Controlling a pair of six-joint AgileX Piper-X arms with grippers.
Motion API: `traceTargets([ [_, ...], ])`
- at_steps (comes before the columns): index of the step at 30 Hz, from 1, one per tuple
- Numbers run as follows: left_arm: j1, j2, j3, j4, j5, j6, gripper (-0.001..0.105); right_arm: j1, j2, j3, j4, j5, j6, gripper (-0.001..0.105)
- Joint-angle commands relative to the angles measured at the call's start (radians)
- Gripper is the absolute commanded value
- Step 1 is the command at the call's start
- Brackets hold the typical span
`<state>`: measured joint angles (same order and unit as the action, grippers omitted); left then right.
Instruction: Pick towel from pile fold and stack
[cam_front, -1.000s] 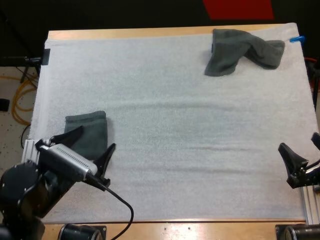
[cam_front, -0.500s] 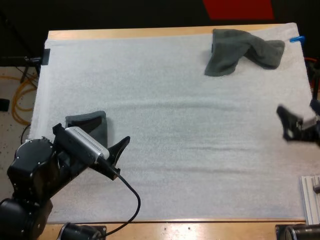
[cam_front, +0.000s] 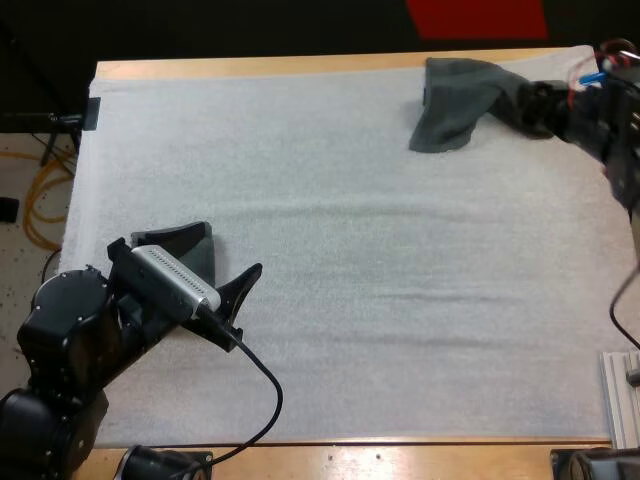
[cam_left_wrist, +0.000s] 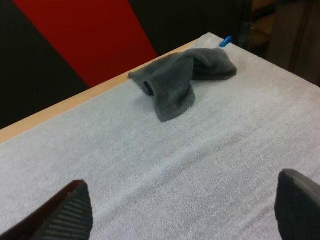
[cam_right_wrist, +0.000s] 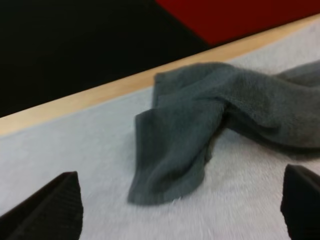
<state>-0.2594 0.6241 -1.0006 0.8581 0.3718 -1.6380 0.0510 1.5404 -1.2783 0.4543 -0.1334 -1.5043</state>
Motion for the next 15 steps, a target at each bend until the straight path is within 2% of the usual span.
traceTargets([
  [1, -0.005, 0.003, -0.004, -0.012, 0.006, -0.006, 0.072, 0.001, 0.031, -0.027, -0.027, 0.01, 0.025, 0.078],
  [10, -0.005, 0.003, -0.004, -0.01, 0.006, -0.041, 0.072, -0.002, 0.379, -0.233, -0.083, 0.115, 0.255, 0.078],
  [15, -0.005, 0.003, -0.004, -0.01, 0.006, -0.041, 0.072, -0.002, 0.477, -0.286, -0.072, 0.262, 0.366, 0.078],
])
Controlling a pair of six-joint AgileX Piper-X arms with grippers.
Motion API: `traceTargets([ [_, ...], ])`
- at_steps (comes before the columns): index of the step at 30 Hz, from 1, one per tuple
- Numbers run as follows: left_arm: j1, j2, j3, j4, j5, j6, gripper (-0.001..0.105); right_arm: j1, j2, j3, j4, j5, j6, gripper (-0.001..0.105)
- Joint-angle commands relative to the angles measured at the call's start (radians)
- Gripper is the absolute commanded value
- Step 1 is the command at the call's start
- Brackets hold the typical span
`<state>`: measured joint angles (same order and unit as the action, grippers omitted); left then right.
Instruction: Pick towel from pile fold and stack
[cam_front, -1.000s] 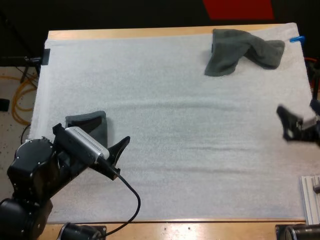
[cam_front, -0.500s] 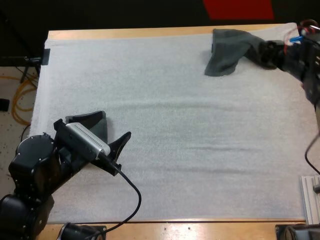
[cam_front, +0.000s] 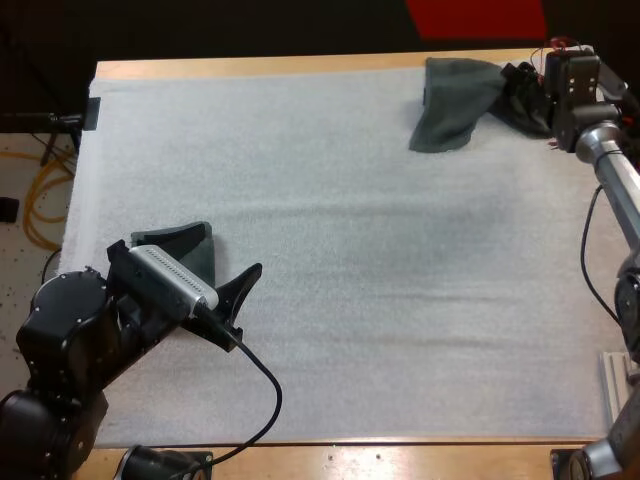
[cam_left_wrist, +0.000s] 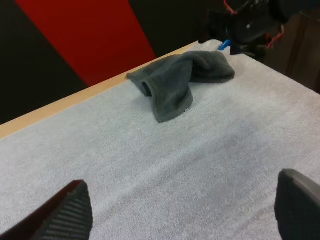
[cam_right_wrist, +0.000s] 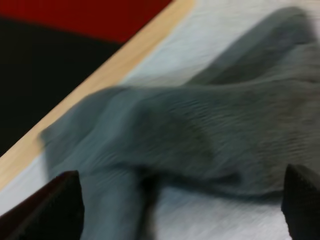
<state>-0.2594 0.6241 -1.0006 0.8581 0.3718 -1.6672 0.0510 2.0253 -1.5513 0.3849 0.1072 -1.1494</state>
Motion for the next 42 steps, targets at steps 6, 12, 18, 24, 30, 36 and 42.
traceTargets([
  [6, -0.005, 0.003, -0.004, -0.01, 0.006, -0.012, 0.072, -0.002, 0.032, -0.013, -0.008, 0.136, 0.077, 0.078],
  [12, -0.005, 0.003, -0.004, -0.012, 0.006, -0.012, 0.072, -0.002, 0.09, -0.02, -0.008, 0.115, 0.143, 0.078],
  [18, -0.005, 0.003, -0.004, -0.012, 0.006, -0.012, 0.072, -0.002, 0.149, -0.02, -0.016, 0.104, 0.291, 0.078],
  [24, -0.005, 0.003, -0.004, -0.012, 0.006, -0.012, 0.072, -0.002, 0.173, -0.022, -0.032, 0.101, 0.311, 0.051],
  [30, -0.005, 0.003, -0.004, -0.012, 0.006, -0.02, 0.072, -0.002, 0.173, -0.022, -0.128, 0.056, 0.316, 0.001],
  [36, -0.005, 0.003, -0.004, -0.012, -0.002, -0.02, 0.072, -0.002, 0.121, -0.022, -0.204, -0.041, 0.26, 0.001],
  [42, -0.005, 0.003, -0.004, -0.012, -0.002, -0.018, 0.072, 0.024, -0.037, -0.022, -0.145, -0.064, -0.046, 0.001],
])
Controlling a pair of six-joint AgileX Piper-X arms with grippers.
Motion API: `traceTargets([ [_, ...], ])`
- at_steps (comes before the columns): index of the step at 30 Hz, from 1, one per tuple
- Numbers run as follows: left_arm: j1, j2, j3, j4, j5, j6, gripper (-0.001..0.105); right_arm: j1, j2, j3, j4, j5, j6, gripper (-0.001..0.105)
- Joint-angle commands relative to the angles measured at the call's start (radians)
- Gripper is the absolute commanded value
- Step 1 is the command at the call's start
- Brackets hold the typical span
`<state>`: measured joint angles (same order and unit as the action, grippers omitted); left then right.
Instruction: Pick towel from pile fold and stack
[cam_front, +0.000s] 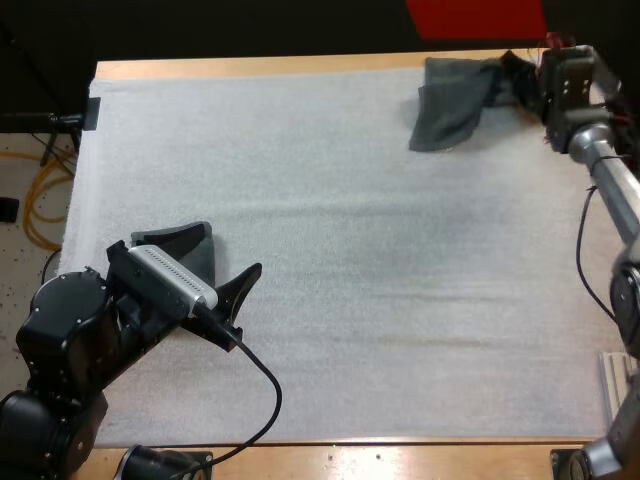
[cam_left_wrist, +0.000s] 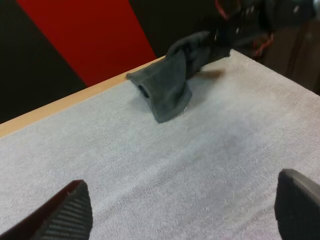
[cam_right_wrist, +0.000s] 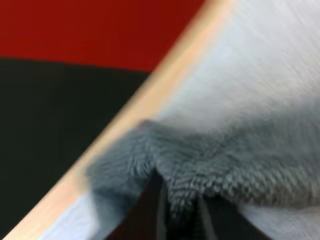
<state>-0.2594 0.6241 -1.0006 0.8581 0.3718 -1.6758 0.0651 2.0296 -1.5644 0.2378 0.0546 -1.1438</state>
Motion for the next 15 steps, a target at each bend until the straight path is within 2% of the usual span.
traceTargets([
  [1, -0.005, 0.003, -0.004, -0.012, -0.002, -0.01, 0.072, 0.012, -0.057, -0.009, 0.011, -0.012, -0.094, 0.001],
  [6, -0.005, 0.003, -0.008, -0.014, -0.002, -0.01, 0.072, 0.054, -0.254, -0.009, 0.122, -0.008, -0.385, 0.001],
  [9, -0.005, 0.003, -0.009, -0.009, -0.002, -0.01, 0.072, 0.07, -0.375, -0.009, 0.203, -0.011, -0.489, 0.001],
  [13, -0.005, 0.003, -0.009, 0.032, -0.002, 0.012, 0.072, 0.069, -0.495, -0.009, 0.392, -0.015, -0.506, 0.001],
  [15, -0.005, 0.003, -0.009, 0.073, -0.002, 0.027, 0.072, 0.062, -0.555, -0.009, 0.543, 0.003, -0.528, 0.001],
])
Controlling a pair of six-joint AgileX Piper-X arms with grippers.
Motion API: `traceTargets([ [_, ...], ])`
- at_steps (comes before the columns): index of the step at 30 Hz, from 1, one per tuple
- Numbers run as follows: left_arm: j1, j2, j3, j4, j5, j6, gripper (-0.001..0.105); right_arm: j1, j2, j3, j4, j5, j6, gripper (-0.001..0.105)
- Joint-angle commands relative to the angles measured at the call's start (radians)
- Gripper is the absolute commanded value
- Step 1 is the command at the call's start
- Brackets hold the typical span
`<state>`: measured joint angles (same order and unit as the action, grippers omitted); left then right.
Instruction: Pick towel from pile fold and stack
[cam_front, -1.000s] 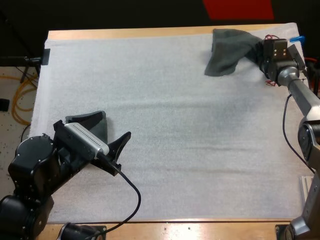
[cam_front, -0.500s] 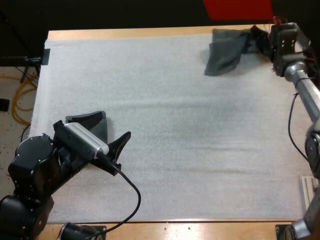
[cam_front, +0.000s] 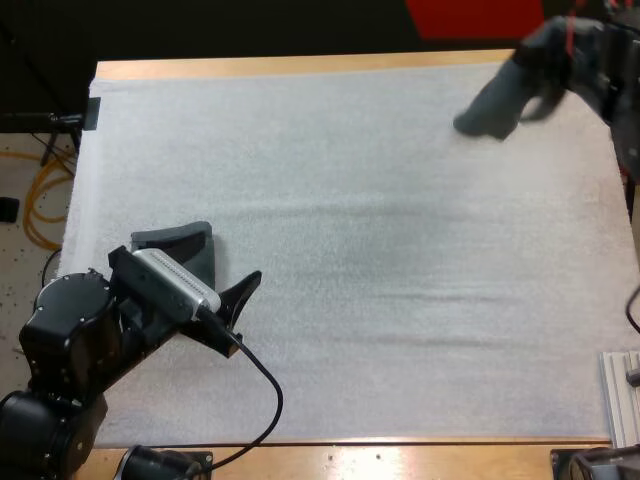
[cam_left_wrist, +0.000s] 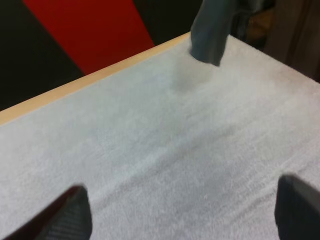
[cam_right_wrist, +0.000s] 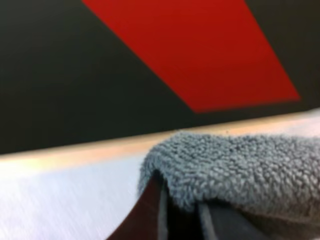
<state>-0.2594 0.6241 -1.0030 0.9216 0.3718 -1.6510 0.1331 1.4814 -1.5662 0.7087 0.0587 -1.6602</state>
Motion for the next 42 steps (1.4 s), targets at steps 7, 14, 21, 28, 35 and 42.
traceTargets([
  [7, -0.005, 0.001, -0.007, 0.098, 0.005, 0.003, 0.072, -0.005, -0.118, -0.007, 0.371, 0.101, -0.135, 0.001],
  [14, -0.005, 0.001, -0.007, 0.133, 0.006, 0.003, 0.072, 0.038, -0.172, 0.128, 0.492, 0.082, 0.031, 0.001],
  [21, -0.005, 0.001, -0.007, 0.127, 0.006, 0.019, 0.072, 0.274, -0.174, 0.402, 0.311, -0.045, 0.214, 0.001],
  [28, -0.005, 0.001, -0.007, 0.127, 0.027, 0.019, 0.072, 0.567, -0.168, 0.496, 0.069, -0.045, 0.344, 0.001],
  [35, -0.005, 0.001, -0.007, 0.127, 0.027, 0.019, 0.072, 0.681, -0.082, 0.496, -0.144, -0.059, 0.371, 0.001],
  [42, -0.005, 0.001, -0.007, 0.127, 0.027, 0.019, 0.072, 0.684, -0.022, 0.496, -0.18, -0.065, 0.379, 0.026],
])
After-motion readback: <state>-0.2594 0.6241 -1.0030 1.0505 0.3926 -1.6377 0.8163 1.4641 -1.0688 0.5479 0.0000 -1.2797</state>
